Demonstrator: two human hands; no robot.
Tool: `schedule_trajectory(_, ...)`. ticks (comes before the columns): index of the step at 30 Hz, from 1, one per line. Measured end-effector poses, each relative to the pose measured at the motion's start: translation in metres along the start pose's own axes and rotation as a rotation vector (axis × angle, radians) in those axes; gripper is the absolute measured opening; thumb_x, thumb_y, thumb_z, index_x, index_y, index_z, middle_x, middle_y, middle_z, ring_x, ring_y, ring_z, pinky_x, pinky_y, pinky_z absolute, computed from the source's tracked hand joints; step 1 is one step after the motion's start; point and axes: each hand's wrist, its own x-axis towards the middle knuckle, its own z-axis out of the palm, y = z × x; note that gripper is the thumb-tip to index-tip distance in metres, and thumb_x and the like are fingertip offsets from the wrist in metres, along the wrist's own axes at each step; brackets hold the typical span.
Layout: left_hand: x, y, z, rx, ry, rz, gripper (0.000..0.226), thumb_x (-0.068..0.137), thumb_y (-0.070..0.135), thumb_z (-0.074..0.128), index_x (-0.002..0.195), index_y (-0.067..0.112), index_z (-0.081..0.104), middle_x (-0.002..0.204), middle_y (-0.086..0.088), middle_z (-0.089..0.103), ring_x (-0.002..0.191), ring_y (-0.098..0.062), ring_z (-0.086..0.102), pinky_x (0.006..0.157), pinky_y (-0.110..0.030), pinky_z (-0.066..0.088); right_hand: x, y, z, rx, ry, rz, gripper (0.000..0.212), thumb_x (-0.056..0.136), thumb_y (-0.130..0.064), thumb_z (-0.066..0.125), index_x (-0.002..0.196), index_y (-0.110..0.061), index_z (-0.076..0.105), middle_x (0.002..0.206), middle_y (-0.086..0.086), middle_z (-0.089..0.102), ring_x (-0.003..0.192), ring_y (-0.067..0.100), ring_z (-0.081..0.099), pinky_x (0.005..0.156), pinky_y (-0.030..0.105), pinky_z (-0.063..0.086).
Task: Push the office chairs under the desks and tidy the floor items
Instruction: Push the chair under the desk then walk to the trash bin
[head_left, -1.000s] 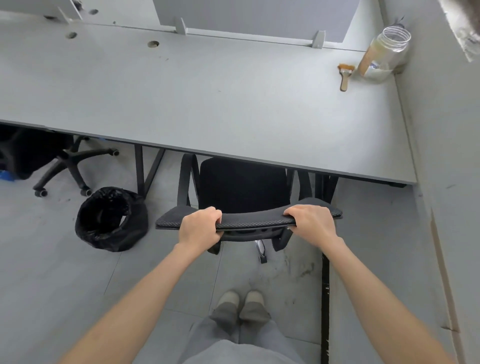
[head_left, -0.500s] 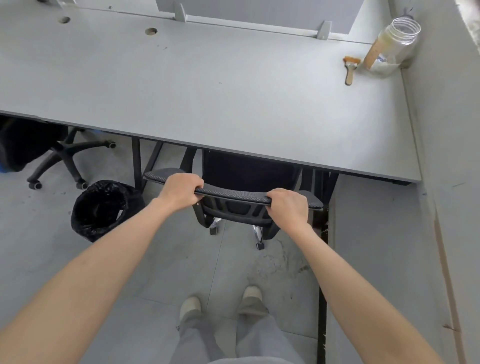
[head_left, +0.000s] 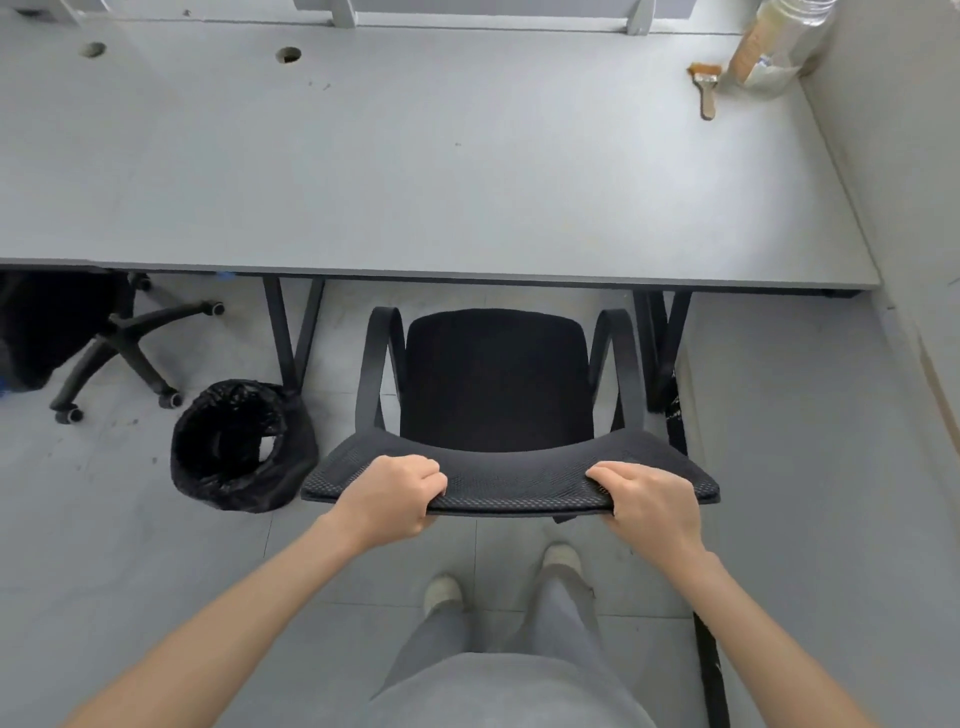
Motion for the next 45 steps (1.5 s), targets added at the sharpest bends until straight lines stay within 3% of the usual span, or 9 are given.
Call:
schedule_trajectory(4,0.009,-0.049,-0.02,0.033,0.01,-0.002,0.027,0.043,0.021,0.078,0.057,0.019,0.055,0.056,0.007,0.055,0.049,-0.013,0.056,0.037,-0.017,0.03,0.024,-0.034,0.008,-0.008,0.023,0.097,0.041,0.038,-0.017,0.087,0.076,-0.02,0.073,0.073,-0.01,0.072,0.061,0.014,0.068,0.046,0.017,0.046)
schedule_trajectory(10,0.046,-0.107,-0.033,-0.019,0.001,-0.069,0.029,0.05,0.017,0.081,0.065,0.016,0.056,0.063,0.002,0.06,0.055,-0.021,0.06,0.043,-0.023,0.041,0.072,-0.045,0.015,-0.037,0.065,0.131,0.029,0.047,-0.021,0.084,0.072,-0.022,0.07,0.064,-0.008,0.069,0.055,0.016,0.065,0.041,0.019,0.041)
schedule_trajectory(15,0.091,-0.119,-0.033,-0.103,0.02,-0.157,0.021,0.057,0.013,0.076,0.07,0.012,0.059,0.068,-0.002,0.062,0.061,-0.025,0.061,0.049,-0.03,0.045,0.122,-0.001,0.007,-0.053,0.083,0.106,0.028,0.052,-0.02,0.084,0.077,-0.02,0.073,0.071,-0.006,0.072,0.061,0.018,0.068,0.044,0.022,0.048)
schedule_trajectory(20,0.141,-0.125,-0.034,-0.164,0.047,-0.272,0.016,0.063,0.012,0.072,0.074,0.01,0.06,0.07,-0.005,0.062,0.066,-0.027,0.061,0.053,-0.031,0.045,0.175,0.045,-0.008,-0.088,0.063,0.073,0.032,0.048,-0.023,0.087,0.076,-0.021,0.072,0.069,-0.007,0.072,0.059,0.016,0.068,0.045,0.019,0.044)
schedule_trajectory(29,0.173,-0.154,-0.043,-0.079,0.042,-0.244,0.033,0.039,0.01,0.08,0.065,0.014,0.06,0.059,0.001,0.059,0.05,-0.02,0.059,0.039,-0.024,0.044,0.222,0.065,-0.005,-0.064,0.043,0.042,0.034,0.045,-0.021,0.087,0.074,-0.018,0.07,0.067,-0.005,0.07,0.058,0.018,0.067,0.044,0.02,0.043)
schedule_trajectory(37,0.172,-0.154,-0.04,-0.049,0.07,-0.246,0.03,0.043,0.013,0.081,0.064,0.014,0.059,0.058,0.001,0.059,0.05,-0.021,0.059,0.04,-0.023,0.042,0.223,0.062,-0.008,-0.089,0.029,0.061,0.031,0.049,-0.021,0.087,0.075,-0.019,0.07,0.068,-0.004,0.07,0.059,0.018,0.067,0.046,0.018,0.035)
schedule_trajectory(40,0.171,-0.149,-0.043,-0.032,0.033,-0.261,0.028,0.051,0.015,0.08,0.069,0.014,0.058,0.065,0.0,0.06,0.057,-0.022,0.059,0.044,-0.025,0.039,0.221,0.058,-0.012,-0.067,-0.022,0.089,0.027,0.057,-0.021,0.083,0.081,-0.02,0.071,0.076,-0.004,0.071,0.07,0.019,0.069,0.051,0.02,0.036)
schedule_trajectory(43,0.173,-0.139,-0.049,-0.102,-0.012,-0.359,0.02,0.076,0.02,0.066,0.092,0.01,0.059,0.092,-0.005,0.063,0.086,-0.025,0.059,0.063,-0.031,0.042,0.22,0.059,-0.022,-0.01,-0.157,0.104,0.028,0.079,-0.024,0.065,0.107,-0.021,0.066,0.105,-0.004,0.069,0.101,0.02,0.062,0.07,0.029,0.045)
schedule_trajectory(45,0.164,-0.132,-0.049,-0.169,-0.029,-0.411,0.029,0.083,0.027,0.061,0.106,0.01,0.06,0.106,-0.007,0.063,0.099,-0.026,0.058,0.08,-0.035,0.044,0.217,0.057,-0.033,0.032,-0.257,0.054,0.037,0.085,-0.026,0.058,0.121,-0.022,0.057,0.121,-0.004,0.063,0.113,0.02,0.056,0.087,0.033,0.044)
